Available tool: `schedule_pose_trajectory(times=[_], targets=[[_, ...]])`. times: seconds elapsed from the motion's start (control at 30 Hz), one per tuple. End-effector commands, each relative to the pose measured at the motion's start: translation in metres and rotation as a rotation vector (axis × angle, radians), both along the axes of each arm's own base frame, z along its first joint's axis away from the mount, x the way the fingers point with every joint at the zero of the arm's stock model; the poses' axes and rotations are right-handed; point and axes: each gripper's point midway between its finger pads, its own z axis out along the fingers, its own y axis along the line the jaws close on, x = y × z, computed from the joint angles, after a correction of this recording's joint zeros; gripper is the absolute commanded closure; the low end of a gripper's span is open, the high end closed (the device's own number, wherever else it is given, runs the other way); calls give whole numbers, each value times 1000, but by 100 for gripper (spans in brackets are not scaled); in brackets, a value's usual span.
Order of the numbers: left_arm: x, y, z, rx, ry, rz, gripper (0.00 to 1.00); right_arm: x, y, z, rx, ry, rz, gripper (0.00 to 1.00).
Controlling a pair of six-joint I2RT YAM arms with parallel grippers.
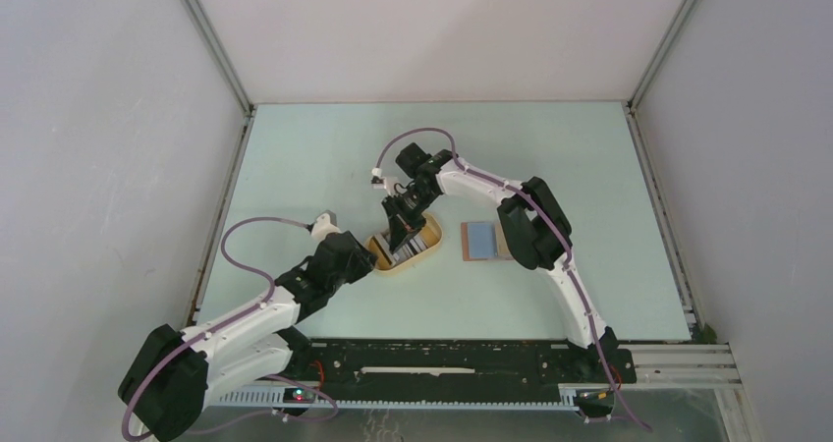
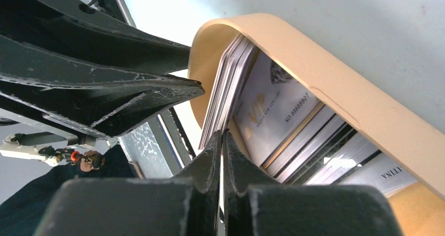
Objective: Put the credit cards into the card holder
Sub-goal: Pick up the credit card from the storage box.
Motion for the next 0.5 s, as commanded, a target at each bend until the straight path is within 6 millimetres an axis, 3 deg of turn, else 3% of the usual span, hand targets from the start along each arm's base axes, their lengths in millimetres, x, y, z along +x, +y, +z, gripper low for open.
schedule_pose_trajectory(times=[0.0,0.33,0.47], targets=[[4,-4,7,-47,-36,0,65,9,-1,28,24,-94,0,97],[4,-2,17,-52,-55,8,64,31,-20,48,-36,-288,-30,100],[4,-1,29,-68,-86,14,58,35,-28,57,-41,-337,-24,100]])
